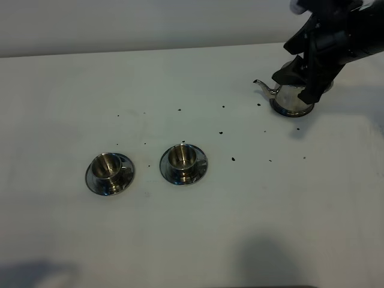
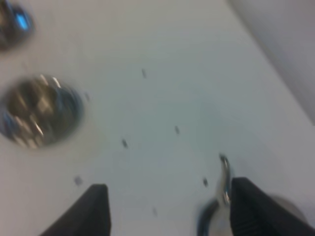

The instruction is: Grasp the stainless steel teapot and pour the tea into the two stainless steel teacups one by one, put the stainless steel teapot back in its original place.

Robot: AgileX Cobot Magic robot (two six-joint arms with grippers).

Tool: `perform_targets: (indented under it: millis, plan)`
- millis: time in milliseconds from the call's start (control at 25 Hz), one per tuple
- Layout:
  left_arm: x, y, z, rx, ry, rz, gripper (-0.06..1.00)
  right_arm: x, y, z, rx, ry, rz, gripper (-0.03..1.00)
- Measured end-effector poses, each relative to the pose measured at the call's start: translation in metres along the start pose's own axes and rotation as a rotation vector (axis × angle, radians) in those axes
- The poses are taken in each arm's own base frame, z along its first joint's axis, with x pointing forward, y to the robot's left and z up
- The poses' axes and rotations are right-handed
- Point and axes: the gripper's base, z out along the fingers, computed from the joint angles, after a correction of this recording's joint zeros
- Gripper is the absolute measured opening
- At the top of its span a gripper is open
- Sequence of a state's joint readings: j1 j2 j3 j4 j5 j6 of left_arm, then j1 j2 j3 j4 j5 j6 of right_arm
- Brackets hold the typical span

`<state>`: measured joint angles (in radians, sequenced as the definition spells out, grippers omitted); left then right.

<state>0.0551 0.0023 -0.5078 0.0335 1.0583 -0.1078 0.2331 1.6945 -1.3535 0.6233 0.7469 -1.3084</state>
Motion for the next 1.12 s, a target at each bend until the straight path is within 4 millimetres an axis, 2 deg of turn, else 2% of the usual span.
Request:
perform_targets:
  millis: [240,480,640,800,1120]
  plan:
    - [0.0,0.0,0.0,0.0,0.0,0.0,0.41,0.015,-0.022,0.035,-0.044,0.18,-0.074,0.51]
    - [0.0,0.0,0.0,0.0,0.0,0.0,0.41,0.028,-0.052,0.062,0.011,0.364,-0.197,0.51]
    - [0.0,0.0,0.0,0.0,0.0,0.0,0.41,0.032,-0.077,0.071,0.026,0.395,-0.192,0.51]
    - [0.0,0.0,0.0,0.0,0.0,0.0,0.41,0.045,-0.099,0.076,-0.001,0.433,-0.15,0.51]
    - [0.0,0.0,0.0,0.0,0.0,0.003,0.41,0.07,-0.108,0.092,-0.063,0.49,-0.148,0.51]
